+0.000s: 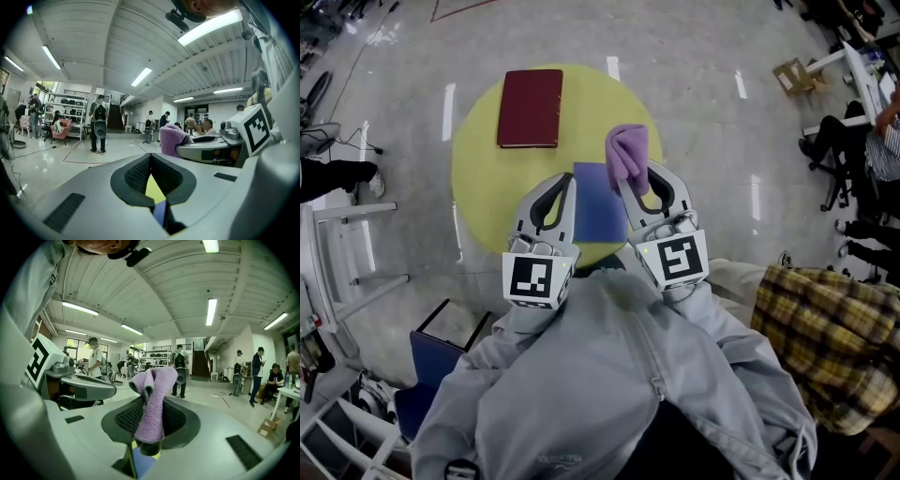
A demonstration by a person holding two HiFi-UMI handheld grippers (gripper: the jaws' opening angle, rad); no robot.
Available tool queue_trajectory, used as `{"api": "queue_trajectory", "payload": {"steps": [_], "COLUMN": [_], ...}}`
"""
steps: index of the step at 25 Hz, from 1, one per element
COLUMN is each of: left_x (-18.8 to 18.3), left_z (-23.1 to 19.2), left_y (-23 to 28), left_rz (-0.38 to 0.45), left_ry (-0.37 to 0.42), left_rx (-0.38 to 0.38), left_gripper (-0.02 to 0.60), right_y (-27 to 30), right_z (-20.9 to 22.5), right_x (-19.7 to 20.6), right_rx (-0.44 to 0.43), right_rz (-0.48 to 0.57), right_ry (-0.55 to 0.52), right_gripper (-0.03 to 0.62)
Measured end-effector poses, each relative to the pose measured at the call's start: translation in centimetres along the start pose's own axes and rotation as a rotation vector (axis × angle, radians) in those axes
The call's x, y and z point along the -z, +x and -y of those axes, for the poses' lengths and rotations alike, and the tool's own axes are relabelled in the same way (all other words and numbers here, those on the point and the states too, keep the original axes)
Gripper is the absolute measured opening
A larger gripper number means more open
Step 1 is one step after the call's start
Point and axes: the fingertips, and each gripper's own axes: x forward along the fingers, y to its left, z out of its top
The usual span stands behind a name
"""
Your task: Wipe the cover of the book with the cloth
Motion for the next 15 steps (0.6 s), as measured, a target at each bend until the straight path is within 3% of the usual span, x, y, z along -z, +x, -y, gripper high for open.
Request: {"api": "queue_trajectory", "payload": {"steps": [15], "left_x": [8.4], "left_z": [-1.3], "left_y": [1.2], "left_rz": [-0.115], "left_ry": [-0.068], "left_rx": [0.006], "left_gripper": [0.018], "right_y": [4.3], "right_z": [-1.2], "right_x": [7.8], "right_rx": [-0.175], "right_rz": [-0.165], "right_ry": [-0.056], "right_gripper": [0.107]}}
